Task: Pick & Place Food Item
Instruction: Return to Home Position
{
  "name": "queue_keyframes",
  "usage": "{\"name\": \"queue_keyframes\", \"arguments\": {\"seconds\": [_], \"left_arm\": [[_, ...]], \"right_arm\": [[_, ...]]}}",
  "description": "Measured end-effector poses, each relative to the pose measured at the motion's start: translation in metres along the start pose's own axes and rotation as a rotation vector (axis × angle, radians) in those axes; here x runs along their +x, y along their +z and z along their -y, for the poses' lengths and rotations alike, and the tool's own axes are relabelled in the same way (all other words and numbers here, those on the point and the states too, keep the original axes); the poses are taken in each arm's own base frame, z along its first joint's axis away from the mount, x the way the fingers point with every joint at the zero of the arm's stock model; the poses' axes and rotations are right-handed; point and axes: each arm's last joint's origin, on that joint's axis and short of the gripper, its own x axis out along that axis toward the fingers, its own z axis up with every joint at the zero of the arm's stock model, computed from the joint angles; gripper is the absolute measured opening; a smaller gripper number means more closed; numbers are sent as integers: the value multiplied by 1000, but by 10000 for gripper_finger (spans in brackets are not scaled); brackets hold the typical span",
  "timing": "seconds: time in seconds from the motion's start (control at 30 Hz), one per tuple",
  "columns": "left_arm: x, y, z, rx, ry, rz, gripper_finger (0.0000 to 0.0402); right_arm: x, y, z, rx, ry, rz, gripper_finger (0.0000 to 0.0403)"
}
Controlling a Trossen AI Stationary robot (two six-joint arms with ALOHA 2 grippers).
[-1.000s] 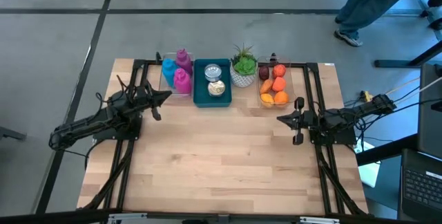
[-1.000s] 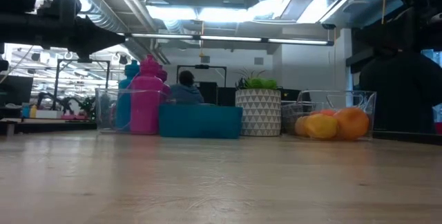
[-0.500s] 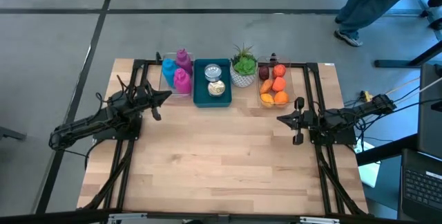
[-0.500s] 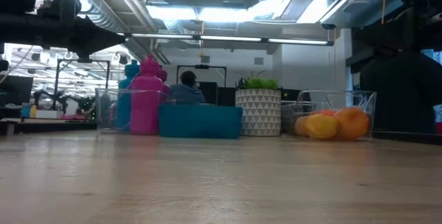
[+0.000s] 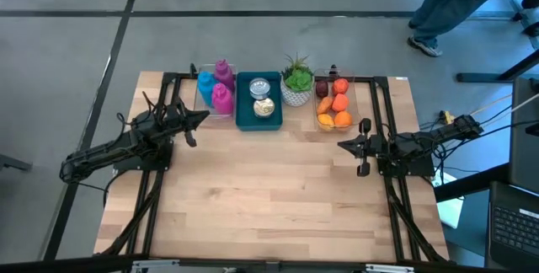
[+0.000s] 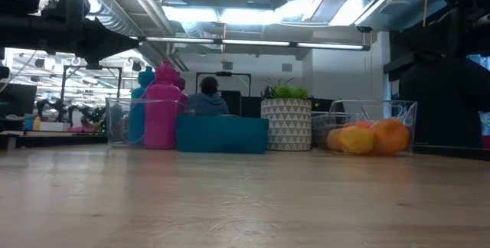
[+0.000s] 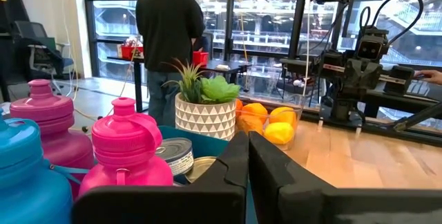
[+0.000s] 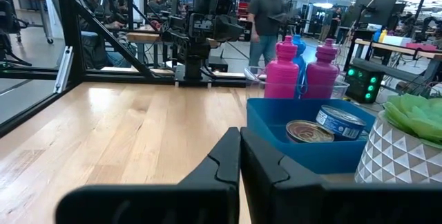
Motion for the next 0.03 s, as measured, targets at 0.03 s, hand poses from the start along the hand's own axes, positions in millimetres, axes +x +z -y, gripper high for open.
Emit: {"name": "queue_keyframes", "arguments": {"seconds": [0.03], "left_arm": [[0, 0, 0, 0, 0, 0, 2]], "right_arm": [[0, 0, 0, 0, 0, 0, 9]]}}
